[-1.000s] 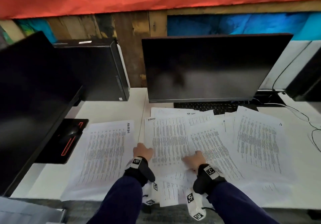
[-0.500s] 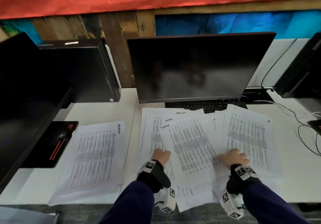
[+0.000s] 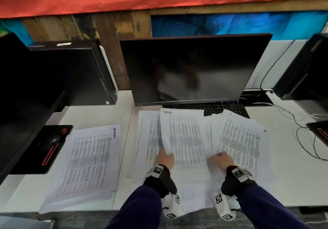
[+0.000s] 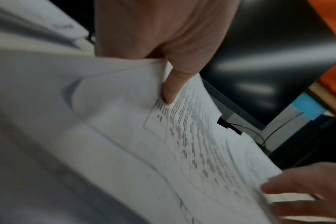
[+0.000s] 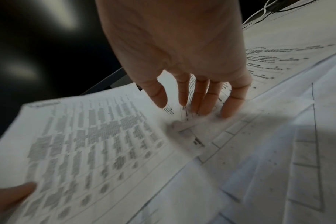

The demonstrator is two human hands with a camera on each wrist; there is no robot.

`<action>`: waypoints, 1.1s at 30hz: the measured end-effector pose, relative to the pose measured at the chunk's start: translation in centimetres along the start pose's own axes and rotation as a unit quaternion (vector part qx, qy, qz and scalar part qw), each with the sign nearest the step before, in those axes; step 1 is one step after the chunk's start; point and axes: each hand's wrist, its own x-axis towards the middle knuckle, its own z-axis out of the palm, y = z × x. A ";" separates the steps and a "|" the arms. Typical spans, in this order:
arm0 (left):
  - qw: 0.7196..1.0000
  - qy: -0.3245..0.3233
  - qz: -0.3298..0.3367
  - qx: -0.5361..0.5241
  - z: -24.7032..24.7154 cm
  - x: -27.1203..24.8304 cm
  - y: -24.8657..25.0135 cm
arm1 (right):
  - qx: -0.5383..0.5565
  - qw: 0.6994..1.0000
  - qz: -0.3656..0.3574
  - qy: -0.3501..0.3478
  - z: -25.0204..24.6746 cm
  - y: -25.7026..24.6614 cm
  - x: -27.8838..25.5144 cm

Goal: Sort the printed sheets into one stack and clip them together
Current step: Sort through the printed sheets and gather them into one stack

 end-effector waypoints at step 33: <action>0.992 -0.110 0.046 -0.050 8.6 -1.6 7.3 | 0.099 0.992 0.049 0.064 -9.0 9.0 8.3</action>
